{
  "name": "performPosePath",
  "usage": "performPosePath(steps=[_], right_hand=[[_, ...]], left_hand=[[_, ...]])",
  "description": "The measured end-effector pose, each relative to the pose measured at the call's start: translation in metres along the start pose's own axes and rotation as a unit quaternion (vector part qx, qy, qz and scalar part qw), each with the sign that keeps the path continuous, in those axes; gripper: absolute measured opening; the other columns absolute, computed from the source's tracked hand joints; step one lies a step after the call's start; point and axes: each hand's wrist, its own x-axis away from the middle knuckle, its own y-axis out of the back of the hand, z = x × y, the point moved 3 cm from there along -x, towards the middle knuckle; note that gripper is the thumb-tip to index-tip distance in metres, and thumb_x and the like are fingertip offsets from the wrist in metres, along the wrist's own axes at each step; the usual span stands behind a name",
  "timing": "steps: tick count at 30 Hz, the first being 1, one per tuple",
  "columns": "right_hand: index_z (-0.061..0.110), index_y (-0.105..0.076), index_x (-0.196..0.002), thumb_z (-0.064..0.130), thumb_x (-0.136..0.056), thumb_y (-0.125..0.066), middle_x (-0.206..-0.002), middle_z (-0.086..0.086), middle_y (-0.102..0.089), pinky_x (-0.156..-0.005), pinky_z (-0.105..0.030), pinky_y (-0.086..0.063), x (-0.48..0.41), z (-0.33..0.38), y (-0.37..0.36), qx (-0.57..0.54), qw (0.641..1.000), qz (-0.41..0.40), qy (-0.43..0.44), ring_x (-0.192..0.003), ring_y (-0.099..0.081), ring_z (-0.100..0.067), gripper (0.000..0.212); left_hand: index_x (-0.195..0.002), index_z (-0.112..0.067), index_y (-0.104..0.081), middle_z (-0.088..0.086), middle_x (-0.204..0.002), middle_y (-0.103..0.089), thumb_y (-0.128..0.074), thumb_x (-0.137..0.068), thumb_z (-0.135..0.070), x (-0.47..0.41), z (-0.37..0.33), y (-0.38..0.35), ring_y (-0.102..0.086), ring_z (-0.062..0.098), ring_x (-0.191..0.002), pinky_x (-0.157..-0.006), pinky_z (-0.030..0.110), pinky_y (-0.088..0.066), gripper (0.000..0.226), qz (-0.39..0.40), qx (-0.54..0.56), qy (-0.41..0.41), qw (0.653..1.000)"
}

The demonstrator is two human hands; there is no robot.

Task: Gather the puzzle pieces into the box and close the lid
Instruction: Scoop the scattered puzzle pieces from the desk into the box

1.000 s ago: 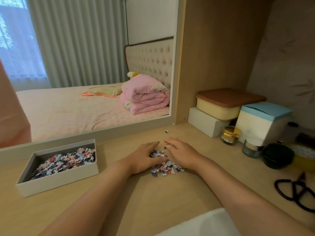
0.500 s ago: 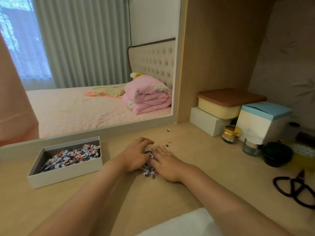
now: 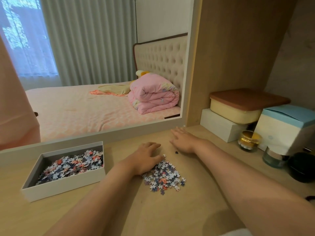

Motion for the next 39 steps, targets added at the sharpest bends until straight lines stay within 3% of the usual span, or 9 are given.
performPosePath(steps=[3, 11, 13, 17, 21, 25, 29, 35, 39], right_hand=[[0.014, -0.025, -0.156, 0.039, -0.106, -0.031, -0.166, -0.007, -0.014, -0.122, -0.036, -0.012, 0.001, 0.004, -0.005, -0.014, 0.999, 0.029, 0.015, -0.152, -0.012, -0.021, 0.056], [0.02, -0.062, -0.133, 0.012, -0.099, -0.048, -0.136, 0.001, -0.06, -0.11, -0.028, -0.039, 0.047, 0.011, -0.019, -0.188, 0.97, -0.127, 0.08, -0.124, -0.054, -0.012, 0.038], [0.021, -0.057, -0.138, 0.021, -0.102, -0.047, -0.142, 0.002, -0.053, -0.115, -0.031, -0.033, 0.056, 0.014, -0.025, -0.177, 0.97, -0.146, 0.084, -0.133, -0.046, -0.014, 0.038], [0.022, -0.023, -0.157, 0.042, -0.106, -0.029, -0.166, 0.003, -0.014, -0.124, -0.035, -0.007, 0.074, 0.027, -0.048, -0.073, 0.995, -0.034, 0.058, -0.153, -0.007, -0.013, 0.055], [0.015, -0.012, -0.159, 0.042, -0.107, -0.021, -0.167, 0.0, -0.006, -0.124, -0.034, -0.002, 0.099, 0.052, -0.059, -0.078, 0.995, -0.028, 0.056, -0.153, -0.001, -0.014, 0.059], [0.012, -0.023, -0.156, 0.037, -0.107, -0.025, -0.165, -0.005, -0.016, -0.123, -0.031, -0.005, 0.122, 0.079, -0.061, -0.076, 0.993, -0.039, 0.085, -0.152, -0.008, -0.016, 0.055], [0.005, -0.034, -0.149, 0.03, -0.108, -0.029, -0.158, -0.011, -0.031, -0.118, -0.027, -0.011, 0.143, 0.116, -0.066, -0.084, 0.989, -0.038, 0.115, -0.148, -0.021, -0.021, 0.048], [0.005, -0.043, -0.142, 0.03, -0.107, -0.032, -0.15, -0.014, -0.04, -0.117, -0.032, -0.018, 0.148, 0.17, -0.086, -0.1, 0.985, -0.025, 0.14, -0.143, -0.028, -0.026, 0.045], [0.008, -0.053, -0.133, 0.03, -0.104, -0.033, -0.138, -0.012, -0.051, -0.114, -0.038, -0.028, 0.147, 0.205, -0.1, -0.113, 0.982, -0.029, 0.149, -0.133, -0.039, -0.025, 0.041]], left_hand=[[-0.153, -0.028, -0.026, -0.005, -0.16, -0.022, -0.045, -0.095, -0.058, 0.002, 0.002, 0.0, -0.013, 0.014, -0.147, -0.119, 0.039, -0.014, 0.069, 0.01, -0.006, -0.01, 1.0], [-0.155, -0.029, -0.02, -0.008, -0.162, -0.015, -0.058, -0.082, -0.069, 0.017, -0.013, -0.007, -0.009, 0.012, -0.148, -0.12, 0.041, -0.015, 0.092, 0.044, -0.006, -0.04, 0.998], [-0.156, -0.027, -0.018, -0.008, -0.162, -0.015, -0.06, -0.077, -0.074, 0.023, -0.017, -0.01, -0.009, 0.011, -0.148, -0.12, 0.039, -0.015, 0.1, 0.046, -0.017, -0.047, 0.998], [-0.156, -0.03, -0.018, -0.011, -0.16, -0.019, -0.062, -0.064, -0.082, 0.033, -0.016, -0.017, -0.013, 0.012, -0.148, -0.122, 0.038, -0.017, 0.114, 0.041, -0.009, -0.054, 0.998], [-0.151, -0.034, -0.032, -0.013, -0.154, -0.031, -0.064, -0.075, -0.069, 0.052, -0.019, -0.017, -0.027, 0.008, -0.142, -0.119, 0.031, -0.023, 0.088, 0.015, 0.026, -0.073, 0.997], [-0.143, -0.025, -0.047, -0.004, -0.145, -0.047, -0.062, -0.09, -0.044, 0.086, -0.017, -0.008, -0.042, 0.009, -0.132, -0.108, 0.016, -0.027, 0.058, -0.031, 0.015, -0.103, 0.994], [-0.137, -0.024, -0.054, -0.005, -0.139, -0.052, -0.061, -0.091, -0.041, 0.123, -0.005, 0.004, -0.047, 0.005, -0.123, -0.098, 0.008, -0.03, 0.049, -0.035, 0.004, -0.097, 0.995], [-0.134, -0.028, -0.055, -0.006, -0.134, -0.054, -0.06, -0.091, -0.043, 0.177, 0.023, 0.022, -0.052, 0.01, -0.119, -0.097, 0.02, -0.038, 0.046, -0.034, 0.002, -0.05, 0.998], [-0.133, -0.027, -0.056, -0.007, -0.134, -0.055, -0.063, -0.09, -0.035, 0.209, 0.042, 0.033, -0.049, 0.0, -0.112, -0.086, -0.002, -0.029, 0.045, -0.06, 0.002, -0.032, 0.998]])
